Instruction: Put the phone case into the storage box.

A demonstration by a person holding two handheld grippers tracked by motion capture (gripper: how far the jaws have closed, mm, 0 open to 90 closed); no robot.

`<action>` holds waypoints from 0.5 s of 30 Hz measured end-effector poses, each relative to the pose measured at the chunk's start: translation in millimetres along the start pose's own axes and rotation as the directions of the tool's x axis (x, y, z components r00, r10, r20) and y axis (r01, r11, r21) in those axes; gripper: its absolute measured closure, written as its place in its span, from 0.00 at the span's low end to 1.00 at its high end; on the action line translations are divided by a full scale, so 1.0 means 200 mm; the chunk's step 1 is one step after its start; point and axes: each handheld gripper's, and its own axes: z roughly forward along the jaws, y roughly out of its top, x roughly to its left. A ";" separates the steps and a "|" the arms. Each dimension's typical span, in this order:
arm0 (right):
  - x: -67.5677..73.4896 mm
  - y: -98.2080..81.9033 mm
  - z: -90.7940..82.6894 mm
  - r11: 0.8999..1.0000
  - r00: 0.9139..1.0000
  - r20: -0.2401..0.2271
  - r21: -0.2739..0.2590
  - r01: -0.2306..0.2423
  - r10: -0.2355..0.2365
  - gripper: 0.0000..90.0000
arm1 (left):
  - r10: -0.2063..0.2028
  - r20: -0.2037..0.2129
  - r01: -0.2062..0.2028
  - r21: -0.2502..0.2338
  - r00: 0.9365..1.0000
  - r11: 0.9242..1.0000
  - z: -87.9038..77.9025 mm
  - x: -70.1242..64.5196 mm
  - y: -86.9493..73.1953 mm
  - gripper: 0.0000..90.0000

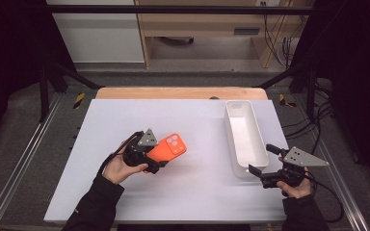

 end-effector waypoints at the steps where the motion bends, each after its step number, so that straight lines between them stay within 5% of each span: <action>1: 0.00 0.00 0.00 1.000 1.000 0.000 0.002 0.000 0.000 0.00 | 0.000 -0.001 0.000 -0.003 1.000 1.000 0.00 0.00 0.00 0.17; 15: 0.07 0.03 0.04 0.997 0.997 -0.037 0.025 0.069 -0.068 0.00 | 0.042 0.034 -0.042 -0.007 0.999 0.999 -0.01 -0.08 0.02 0.17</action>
